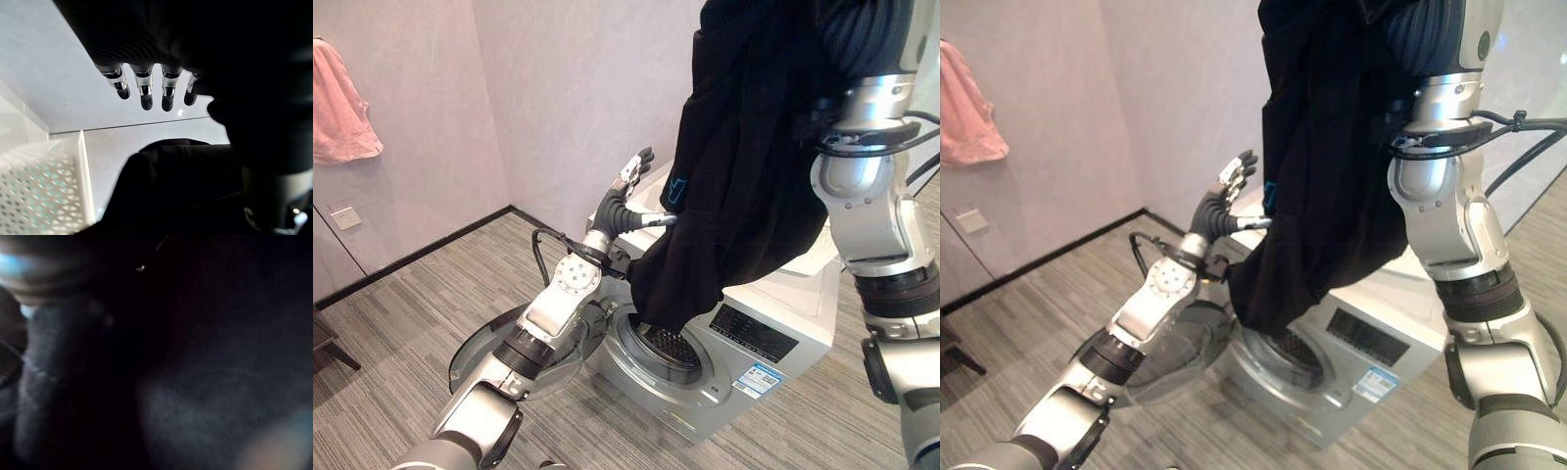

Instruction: Grab the laundry basket,head to the washer,open it,put in the laundry and shut it.

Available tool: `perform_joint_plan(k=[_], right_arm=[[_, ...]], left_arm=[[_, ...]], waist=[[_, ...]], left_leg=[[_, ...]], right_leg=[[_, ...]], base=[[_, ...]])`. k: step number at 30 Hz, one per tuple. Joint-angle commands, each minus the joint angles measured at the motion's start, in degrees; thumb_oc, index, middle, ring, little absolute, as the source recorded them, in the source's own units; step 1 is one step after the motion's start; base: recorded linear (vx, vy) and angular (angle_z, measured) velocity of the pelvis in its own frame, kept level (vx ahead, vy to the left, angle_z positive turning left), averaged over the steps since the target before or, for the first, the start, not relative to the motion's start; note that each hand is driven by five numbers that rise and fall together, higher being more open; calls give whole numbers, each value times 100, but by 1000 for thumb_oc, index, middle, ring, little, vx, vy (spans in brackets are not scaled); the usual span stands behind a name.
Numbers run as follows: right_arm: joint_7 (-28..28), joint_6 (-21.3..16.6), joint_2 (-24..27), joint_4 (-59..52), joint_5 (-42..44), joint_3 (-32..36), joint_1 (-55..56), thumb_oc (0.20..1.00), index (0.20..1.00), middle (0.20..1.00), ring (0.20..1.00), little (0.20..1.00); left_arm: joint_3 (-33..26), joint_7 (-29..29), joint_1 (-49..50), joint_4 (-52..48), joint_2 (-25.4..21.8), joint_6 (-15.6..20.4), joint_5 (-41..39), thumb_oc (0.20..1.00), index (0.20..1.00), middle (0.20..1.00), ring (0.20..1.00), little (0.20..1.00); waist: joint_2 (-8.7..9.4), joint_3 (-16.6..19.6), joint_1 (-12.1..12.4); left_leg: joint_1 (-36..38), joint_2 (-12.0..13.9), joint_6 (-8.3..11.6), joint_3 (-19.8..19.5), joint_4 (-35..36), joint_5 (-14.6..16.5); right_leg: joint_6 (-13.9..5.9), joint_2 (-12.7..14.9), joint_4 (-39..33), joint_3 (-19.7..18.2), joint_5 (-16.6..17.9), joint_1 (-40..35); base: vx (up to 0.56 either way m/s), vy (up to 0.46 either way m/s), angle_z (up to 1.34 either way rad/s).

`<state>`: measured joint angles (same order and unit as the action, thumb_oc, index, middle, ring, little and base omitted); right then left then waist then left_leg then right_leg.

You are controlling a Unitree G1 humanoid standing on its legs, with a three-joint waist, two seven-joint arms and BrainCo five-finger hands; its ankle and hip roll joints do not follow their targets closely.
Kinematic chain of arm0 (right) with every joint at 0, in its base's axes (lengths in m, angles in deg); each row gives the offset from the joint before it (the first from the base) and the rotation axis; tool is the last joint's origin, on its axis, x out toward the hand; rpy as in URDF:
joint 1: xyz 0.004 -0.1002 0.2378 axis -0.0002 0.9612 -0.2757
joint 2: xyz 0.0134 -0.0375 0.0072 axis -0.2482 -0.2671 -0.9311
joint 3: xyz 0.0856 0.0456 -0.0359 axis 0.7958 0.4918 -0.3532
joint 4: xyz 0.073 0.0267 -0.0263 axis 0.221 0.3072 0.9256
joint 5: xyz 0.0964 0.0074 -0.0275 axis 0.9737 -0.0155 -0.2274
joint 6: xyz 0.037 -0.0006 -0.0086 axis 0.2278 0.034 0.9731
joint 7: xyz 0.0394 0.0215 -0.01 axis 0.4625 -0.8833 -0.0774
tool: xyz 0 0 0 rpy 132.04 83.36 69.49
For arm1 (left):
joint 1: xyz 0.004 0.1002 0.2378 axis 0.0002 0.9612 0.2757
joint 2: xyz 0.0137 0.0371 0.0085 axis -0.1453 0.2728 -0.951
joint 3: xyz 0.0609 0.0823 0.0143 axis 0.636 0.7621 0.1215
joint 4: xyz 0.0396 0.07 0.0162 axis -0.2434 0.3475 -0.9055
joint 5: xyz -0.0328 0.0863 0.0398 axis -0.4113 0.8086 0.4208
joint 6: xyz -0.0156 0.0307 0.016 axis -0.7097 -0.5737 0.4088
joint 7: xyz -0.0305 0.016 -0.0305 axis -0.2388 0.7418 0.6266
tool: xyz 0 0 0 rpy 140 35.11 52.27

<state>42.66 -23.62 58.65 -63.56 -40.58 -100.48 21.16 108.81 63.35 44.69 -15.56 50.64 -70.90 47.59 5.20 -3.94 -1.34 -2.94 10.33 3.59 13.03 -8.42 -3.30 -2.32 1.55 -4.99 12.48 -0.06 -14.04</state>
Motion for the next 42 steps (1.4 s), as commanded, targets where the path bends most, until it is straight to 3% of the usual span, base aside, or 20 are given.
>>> perform_joint_plan(k=[1,11,22,34,42], right_arm=[[-208,8,-101,333,221,-50,-936,200,200,200,200,200],[-316,-83,-453,163,622,-192,-877,200,200,200,200,200],[-16,-291,-542,-548,792,-61,-46,200,200,200,200,200],[-71,-265,-654,-445,1071,-209,-140,200,200,200,200,200],[-80,-169,-587,-474,957,-142,-160,200,200,200,200,200]], left_arm=[[387,-206,-812,606,230,273,-429,1000,1000,1000,1000,1000],[429,-633,-1313,1053,678,372,-987,1000,1000,1000,1000,1000],[520,-570,-1318,933,776,318,-1263,1000,1000,1000,1000,1000],[655,-591,-1500,1010,1016,292,-1870,1000,1000,1000,1000,1000],[864,-317,-873,555,916,193,-1956,1000,1000,1000,1000,1000]], waist=[[-262,304,-1],[-320,358,-128],[-383,346,-227],[-431,318,-287],[-426,225,-273]], left_leg=[[-283,264,265,-90,459,-323],[-200,300,293,-20,633,-405],[-208,356,347,123,676,-476],[-216,413,373,193,690,-516],[-213,439,382,184,580,-486]], right_leg=[[72,-92,111,-229,-941,-12],[41,-103,14,-290,-847,-9],[23,-101,5,-280,-816,36],[24,-127,-1,-295,-810,76],[64,-160,4,-277,-823,37]], base=[[0,0,0],[-5,5,-2],[-5,6,-5],[0,0,0],[4,-8,0]])
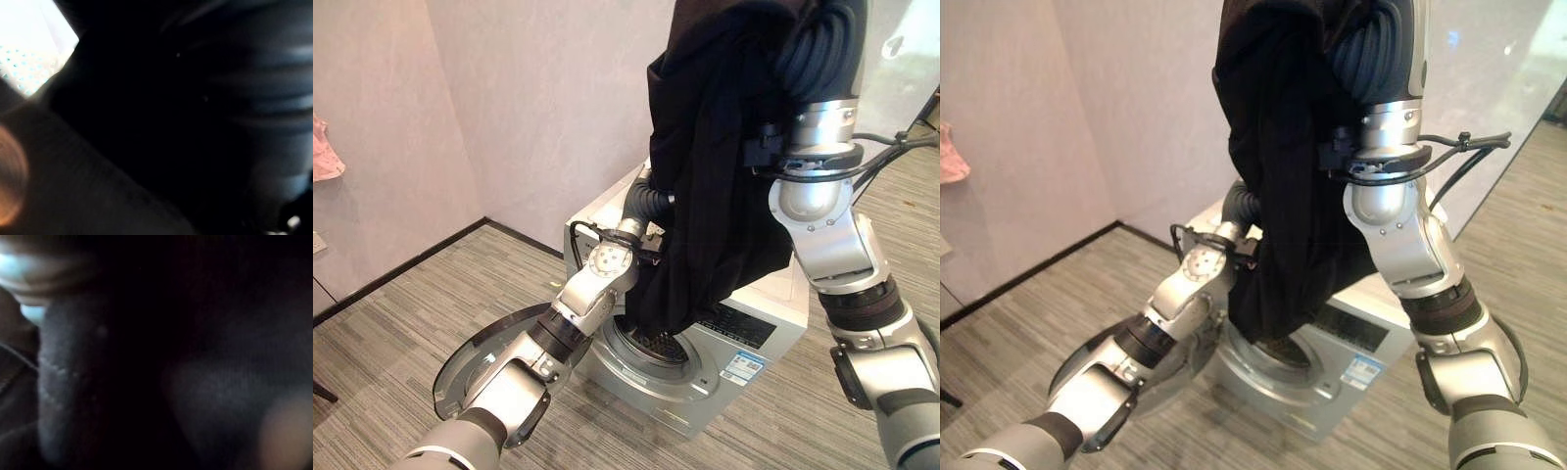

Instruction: Grab the laundry basket,head to the washer,open it,put in the laundry and shut it.

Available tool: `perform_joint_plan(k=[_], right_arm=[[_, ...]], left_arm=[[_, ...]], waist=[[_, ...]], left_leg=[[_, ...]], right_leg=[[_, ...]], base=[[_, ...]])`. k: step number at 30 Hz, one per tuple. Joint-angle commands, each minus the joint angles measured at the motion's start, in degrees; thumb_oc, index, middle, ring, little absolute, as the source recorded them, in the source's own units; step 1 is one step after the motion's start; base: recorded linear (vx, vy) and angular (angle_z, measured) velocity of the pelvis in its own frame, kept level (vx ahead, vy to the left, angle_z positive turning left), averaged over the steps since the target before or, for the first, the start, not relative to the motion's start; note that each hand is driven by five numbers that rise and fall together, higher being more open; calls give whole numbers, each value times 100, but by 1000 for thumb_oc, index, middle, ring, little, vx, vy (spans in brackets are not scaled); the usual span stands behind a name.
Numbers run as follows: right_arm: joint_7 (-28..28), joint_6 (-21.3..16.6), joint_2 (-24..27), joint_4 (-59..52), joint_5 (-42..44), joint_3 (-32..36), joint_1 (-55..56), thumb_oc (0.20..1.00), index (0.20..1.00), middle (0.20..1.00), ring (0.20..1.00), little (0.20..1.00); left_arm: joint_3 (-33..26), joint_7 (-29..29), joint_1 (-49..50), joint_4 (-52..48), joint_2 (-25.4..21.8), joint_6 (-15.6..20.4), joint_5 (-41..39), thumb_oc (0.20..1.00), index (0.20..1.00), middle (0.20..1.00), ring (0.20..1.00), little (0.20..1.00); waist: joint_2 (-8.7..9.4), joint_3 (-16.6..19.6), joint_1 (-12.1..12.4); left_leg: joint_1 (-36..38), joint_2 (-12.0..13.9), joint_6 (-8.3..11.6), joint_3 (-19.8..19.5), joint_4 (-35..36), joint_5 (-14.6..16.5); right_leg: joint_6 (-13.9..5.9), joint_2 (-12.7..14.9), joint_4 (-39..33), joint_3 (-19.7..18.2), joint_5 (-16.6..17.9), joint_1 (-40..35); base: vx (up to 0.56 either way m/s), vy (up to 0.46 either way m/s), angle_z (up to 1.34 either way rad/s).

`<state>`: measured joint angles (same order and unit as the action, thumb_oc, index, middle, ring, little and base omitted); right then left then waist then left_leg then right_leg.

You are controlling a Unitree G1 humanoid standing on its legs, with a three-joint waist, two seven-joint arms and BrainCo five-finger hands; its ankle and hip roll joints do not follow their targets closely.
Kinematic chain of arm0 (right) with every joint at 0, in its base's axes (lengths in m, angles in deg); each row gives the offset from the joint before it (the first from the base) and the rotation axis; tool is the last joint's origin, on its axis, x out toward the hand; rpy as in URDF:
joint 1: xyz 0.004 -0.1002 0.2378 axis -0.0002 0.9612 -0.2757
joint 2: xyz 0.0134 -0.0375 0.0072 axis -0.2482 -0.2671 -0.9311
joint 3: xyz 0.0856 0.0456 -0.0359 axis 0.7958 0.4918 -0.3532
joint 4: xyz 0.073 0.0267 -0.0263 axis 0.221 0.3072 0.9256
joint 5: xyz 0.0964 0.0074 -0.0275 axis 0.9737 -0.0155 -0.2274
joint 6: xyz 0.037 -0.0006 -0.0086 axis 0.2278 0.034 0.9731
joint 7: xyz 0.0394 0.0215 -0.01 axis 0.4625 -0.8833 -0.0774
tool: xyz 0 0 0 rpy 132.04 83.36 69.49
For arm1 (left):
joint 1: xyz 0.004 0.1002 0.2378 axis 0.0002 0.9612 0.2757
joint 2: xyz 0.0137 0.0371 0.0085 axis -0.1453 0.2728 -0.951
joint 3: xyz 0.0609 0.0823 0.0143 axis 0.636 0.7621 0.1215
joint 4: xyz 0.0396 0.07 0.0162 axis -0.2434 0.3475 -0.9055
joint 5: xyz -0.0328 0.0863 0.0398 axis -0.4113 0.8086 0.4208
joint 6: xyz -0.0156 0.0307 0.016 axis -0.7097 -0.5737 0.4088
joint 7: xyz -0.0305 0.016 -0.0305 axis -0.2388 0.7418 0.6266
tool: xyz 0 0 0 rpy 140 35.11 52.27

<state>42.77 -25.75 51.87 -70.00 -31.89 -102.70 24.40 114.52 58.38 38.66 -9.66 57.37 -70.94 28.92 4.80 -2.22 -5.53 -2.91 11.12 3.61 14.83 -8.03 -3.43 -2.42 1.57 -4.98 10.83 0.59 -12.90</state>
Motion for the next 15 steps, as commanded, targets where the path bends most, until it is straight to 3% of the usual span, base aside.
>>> perform_joint_plan(k=[1,15], right_arm=[[-121,75,135,182,29,120,-508,200,200,200,200,200],[-252,178,226,457,-76,320,-497,200,200,200,200,200]], left_arm=[[317,243,-36,-255,164,184,-142,1000,1000,1000,1000,1000],[487,696,1459,-1436,-232,-24,-429,1000,1000,1000,1000,1000]], waist=[[-388,20,165],[-369,-166,336]], left_leg=[[-216,360,378,-7,529,-464],[-212,392,354,-41,484,-452]], right_leg=[[83,-171,5,-95,-897,-83],[152,-237,-2,-20,-915,-103]], base=[[0,0,0],[1,-11,1]])
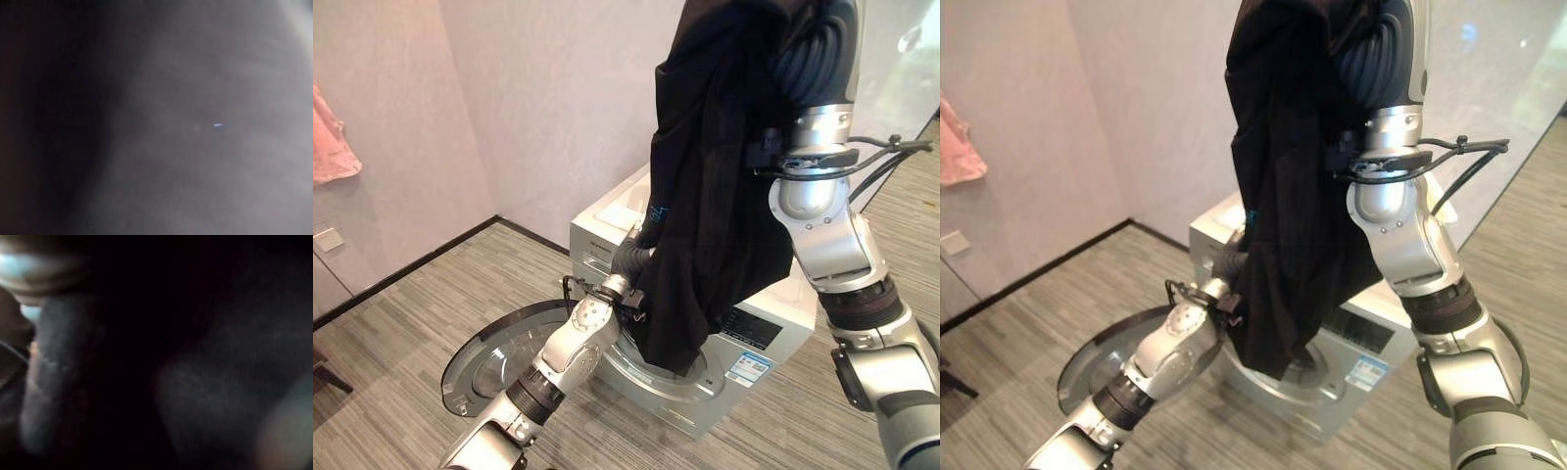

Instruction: Grab the laundry basket,head to the washer,open it,put in the laundry and shut it.

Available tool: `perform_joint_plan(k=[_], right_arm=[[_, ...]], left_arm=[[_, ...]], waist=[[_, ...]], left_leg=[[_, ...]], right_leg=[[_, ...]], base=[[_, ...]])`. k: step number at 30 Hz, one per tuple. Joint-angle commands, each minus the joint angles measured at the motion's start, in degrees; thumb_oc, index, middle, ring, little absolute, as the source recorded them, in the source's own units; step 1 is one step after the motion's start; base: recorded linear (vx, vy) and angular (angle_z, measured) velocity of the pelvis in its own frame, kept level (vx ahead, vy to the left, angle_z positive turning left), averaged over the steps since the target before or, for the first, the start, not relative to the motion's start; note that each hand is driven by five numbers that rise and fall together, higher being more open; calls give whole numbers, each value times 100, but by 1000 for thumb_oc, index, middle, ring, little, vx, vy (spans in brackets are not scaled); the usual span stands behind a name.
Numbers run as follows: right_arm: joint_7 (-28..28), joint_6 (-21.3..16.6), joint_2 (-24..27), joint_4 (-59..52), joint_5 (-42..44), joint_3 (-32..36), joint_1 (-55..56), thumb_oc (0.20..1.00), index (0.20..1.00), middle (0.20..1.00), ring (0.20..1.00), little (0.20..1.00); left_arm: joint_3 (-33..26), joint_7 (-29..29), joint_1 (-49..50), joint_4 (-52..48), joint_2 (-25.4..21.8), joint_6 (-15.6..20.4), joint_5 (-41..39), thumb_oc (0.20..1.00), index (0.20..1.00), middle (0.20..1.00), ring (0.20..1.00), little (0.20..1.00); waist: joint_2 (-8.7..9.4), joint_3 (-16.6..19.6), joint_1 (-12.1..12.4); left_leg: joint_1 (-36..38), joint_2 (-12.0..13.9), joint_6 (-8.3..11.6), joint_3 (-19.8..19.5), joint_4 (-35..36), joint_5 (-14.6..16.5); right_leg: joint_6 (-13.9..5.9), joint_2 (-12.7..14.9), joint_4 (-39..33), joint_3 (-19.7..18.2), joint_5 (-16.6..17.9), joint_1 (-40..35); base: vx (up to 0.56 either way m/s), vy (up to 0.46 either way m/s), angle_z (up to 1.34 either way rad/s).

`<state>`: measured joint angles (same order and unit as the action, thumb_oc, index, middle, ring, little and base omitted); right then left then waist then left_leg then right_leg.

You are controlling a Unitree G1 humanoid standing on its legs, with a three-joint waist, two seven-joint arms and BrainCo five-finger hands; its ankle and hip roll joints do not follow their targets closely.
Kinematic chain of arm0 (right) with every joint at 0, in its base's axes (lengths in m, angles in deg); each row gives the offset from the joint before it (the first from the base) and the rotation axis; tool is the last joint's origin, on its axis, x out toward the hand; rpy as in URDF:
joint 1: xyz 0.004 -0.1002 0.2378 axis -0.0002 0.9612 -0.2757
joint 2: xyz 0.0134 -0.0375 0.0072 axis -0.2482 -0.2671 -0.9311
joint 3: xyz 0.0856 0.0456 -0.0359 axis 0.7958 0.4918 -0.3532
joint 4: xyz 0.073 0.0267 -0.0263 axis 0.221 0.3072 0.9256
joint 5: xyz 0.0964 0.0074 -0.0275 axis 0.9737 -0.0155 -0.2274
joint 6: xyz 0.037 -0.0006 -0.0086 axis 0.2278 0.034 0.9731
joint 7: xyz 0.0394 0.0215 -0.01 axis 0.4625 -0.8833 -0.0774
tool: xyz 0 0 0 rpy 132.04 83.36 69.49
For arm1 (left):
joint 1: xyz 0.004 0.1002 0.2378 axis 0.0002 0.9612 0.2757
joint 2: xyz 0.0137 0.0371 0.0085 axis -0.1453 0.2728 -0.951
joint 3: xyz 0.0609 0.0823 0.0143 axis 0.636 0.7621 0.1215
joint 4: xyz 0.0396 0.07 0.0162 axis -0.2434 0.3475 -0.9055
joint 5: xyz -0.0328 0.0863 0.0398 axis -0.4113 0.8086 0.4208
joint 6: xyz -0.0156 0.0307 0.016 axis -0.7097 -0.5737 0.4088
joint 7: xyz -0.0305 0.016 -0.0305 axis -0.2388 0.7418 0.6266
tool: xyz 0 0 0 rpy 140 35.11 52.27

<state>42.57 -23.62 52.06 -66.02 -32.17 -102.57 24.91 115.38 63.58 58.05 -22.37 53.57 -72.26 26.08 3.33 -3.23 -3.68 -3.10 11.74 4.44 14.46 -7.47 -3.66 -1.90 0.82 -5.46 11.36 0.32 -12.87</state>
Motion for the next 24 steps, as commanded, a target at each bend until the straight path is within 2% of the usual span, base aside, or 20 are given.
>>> perform_joint_plan(k=[1,8,15,24], right_arm=[[-241,-37,201,78,-31,305,-574,200,200,200,200,200],[-363,-110,54,132,239,312,-443,200,200,200,200,200],[-250,-247,-123,-150,548,352,-17,200,200,200,200,200],[-227,-359,-180,-142,946,139,-151,200,200,200,200,200]], left_arm=[[431,187,-462,-160,166,96,-177,1000,1000,1000,1000,1000],[474,-41,-879,175,465,193,-261,1000,1000,1000,1000,1000],[441,-245,-1461,658,728,269,-291,1000,1000,1000,1000,1000],[646,-392,-2212,1608,1359,239,-66,1000,1000,1000,1000,1000]], waist=[[-221,-71,147],[-197,-74,60],[-193,-35,-72],[-137,41,-231]], left_leg=[[-192,329,269,0,442,-432],[-187,309,285,35,534,-461],[-172,274,289,79,577,-443],[-106,248,279,198,625,-410]], right_leg=[[100,-165,47,-67,-890,-97],[114,-178,46,-27,-902,-89],[85,-140,48,-18,-903,-77],[30,-71,74,-31,-907,-60]], base=[[0,0,0],[5,5,1],[12,24,1],[4,22,0]])
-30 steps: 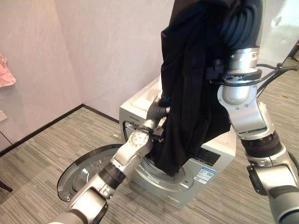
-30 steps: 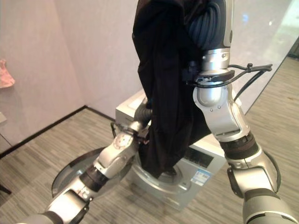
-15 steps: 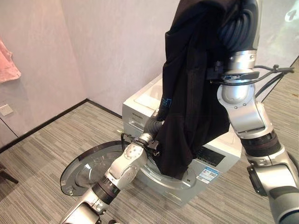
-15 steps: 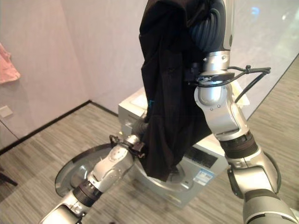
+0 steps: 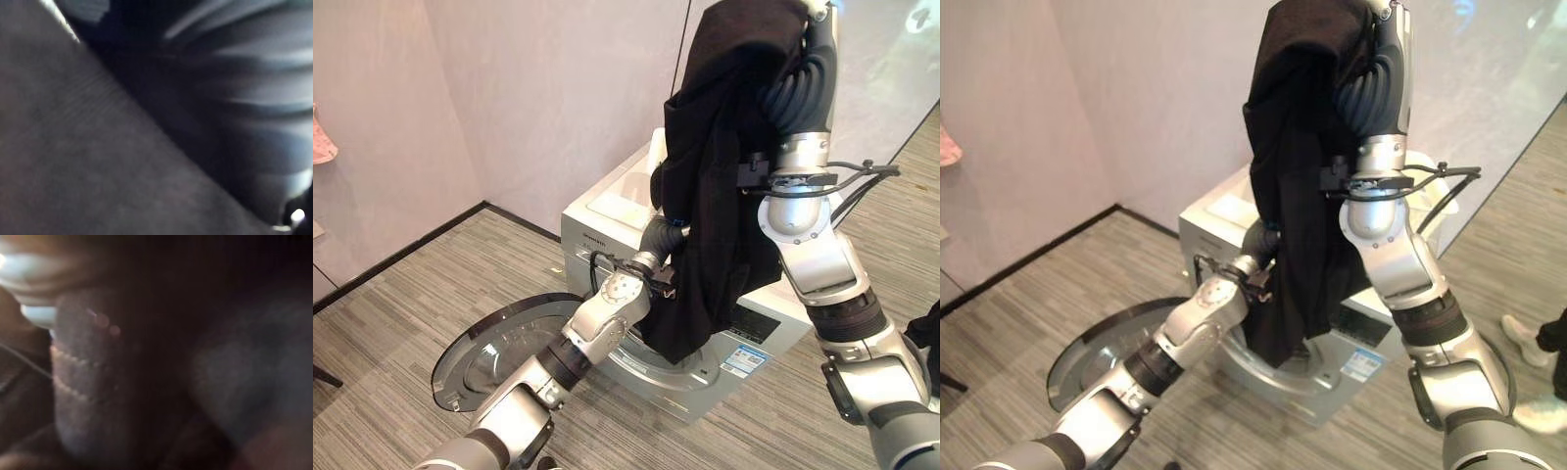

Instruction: Grab the laundry basket,head to the washer,open it,put in the laundry and shut it.

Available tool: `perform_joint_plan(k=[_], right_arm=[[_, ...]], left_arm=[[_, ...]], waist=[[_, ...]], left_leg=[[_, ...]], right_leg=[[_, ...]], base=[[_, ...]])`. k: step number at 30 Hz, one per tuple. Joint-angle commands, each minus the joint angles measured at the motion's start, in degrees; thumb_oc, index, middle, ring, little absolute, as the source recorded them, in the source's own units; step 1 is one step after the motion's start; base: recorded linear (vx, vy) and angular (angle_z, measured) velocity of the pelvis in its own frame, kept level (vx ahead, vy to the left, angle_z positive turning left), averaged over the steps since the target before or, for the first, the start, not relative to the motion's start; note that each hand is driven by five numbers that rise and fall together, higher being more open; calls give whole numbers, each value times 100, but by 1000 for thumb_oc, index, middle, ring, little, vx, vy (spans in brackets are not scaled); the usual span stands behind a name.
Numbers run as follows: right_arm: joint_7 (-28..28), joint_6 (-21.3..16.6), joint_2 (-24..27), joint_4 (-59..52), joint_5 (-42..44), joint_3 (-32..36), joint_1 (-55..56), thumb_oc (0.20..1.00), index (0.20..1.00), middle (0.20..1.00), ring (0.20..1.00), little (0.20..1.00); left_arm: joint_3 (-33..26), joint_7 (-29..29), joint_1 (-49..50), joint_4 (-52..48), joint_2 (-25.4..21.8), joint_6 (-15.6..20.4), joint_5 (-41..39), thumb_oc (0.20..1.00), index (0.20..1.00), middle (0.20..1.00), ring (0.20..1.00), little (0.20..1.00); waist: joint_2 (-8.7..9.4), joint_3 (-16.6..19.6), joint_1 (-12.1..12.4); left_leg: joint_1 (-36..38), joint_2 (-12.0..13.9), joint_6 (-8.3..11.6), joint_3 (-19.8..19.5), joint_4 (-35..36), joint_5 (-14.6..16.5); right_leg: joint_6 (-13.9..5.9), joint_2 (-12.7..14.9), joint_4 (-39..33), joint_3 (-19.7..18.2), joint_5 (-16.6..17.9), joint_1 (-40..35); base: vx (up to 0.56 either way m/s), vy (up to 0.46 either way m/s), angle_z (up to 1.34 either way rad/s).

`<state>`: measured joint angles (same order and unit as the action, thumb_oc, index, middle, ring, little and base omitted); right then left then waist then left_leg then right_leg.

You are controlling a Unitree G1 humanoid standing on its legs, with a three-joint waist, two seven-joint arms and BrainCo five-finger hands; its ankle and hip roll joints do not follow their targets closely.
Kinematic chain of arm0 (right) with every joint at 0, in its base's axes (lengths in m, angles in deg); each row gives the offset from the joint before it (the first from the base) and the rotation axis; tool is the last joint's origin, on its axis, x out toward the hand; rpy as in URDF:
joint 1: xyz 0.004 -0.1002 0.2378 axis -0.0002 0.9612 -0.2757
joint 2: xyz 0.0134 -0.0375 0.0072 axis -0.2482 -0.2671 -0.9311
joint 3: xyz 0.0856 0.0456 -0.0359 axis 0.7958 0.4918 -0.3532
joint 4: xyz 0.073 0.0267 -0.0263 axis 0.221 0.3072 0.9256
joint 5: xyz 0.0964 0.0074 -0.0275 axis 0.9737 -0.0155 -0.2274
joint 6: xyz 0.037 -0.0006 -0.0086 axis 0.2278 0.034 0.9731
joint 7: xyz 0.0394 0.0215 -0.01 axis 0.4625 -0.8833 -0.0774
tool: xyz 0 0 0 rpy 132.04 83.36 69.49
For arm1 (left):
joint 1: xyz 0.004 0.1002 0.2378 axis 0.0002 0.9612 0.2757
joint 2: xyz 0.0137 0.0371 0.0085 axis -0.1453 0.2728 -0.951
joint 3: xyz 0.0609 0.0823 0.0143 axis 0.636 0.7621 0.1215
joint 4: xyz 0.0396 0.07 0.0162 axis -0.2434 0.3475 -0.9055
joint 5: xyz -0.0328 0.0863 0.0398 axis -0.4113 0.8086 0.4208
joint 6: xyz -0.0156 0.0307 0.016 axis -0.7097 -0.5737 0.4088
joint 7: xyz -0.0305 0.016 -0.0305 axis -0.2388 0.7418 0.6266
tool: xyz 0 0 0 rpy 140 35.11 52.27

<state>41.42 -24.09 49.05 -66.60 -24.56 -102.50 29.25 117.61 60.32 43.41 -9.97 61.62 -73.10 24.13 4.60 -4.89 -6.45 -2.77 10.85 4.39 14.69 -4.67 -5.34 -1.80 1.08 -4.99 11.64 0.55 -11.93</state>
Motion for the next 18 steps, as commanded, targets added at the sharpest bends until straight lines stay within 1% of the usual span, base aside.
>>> perform_joint_plan(k=[1,4,9,14,15,16,17,18], right_arm=[[-124,-328,111,-84,201,128,-573,200,200,200,200,200],[-169,-316,75,-7,242,84,-621,200,200,200,200,200],[-223,-346,-2,89,297,26,-674,200,200,200,200,200],[-244,-357,-62,63,241,38,-602,200,200,200,200,200],[-257,-376,-91,49,224,54,-563,200,200,200,200,200],[-261,-372,-102,50,211,61,-558,200,200,200,200,200],[-261,-371,-105,48,209,61,-557,200,200,200,200,200],[-278,-381,-128,52,201,62,-544,200,200,200,200,200]], left_arm=[[426,-77,-781,388,604,336,112,1000,1000,1000,1000,1000],[455,-151,-973,534,759,381,146,1000,1000,1000,1000,1000],[377,-232,-1071,564,851,470,104,1000,1000,1000,1000,1000],[314,-254,-1077,515,838,546,125,1000,1000,1000,1000,1000],[312,-248,-1044,484,819,572,117,247,247,247,247,247],[301,-251,-1038,475,815,583,116,247,247,247,247,247],[301,-251,-1036,473,814,583,116,200,200,200,200,200],[295,-244,-1031,452,811,595,104,200,200,200,200,200]], waist=[[-257,215,35],[-236,226,16],[-233,246,7],[-234,243,0],[-239,249,-3],[-240,253,-5],[-239,254,-5],[-241,253,-4]], left_leg=[[-131,343,280,187,343,-237],[-122,335,262,220,330,-222],[-63,296,236,275,372,-199],[-44,282,223,298,365,-188],[-41,277,222,303,349,-175],[-38,277,223,305,338,-172],[-39,278,223,306,336,-170],[-41,279,223,307,319,-167]], right_leg=[[17,-90,35,-59,-936,-159],[9,-67,79,-58,-959,-155],[-18,-31,84,-54,-966,-159],[-28,-9,104,-55,-968,-164],[-23,-6,107,-59,-978,-174],[-23,-3,107,-60,-979,-175],[-23,-3,107,-60,-979,-175],[-19,-6,111,-64,-984,-183]], base=[[0,0,0],[0,10,-2],[0,0,0],[0,0,0],[0,0,0],[0,0,0],[0,0,0],[0,0,0]])
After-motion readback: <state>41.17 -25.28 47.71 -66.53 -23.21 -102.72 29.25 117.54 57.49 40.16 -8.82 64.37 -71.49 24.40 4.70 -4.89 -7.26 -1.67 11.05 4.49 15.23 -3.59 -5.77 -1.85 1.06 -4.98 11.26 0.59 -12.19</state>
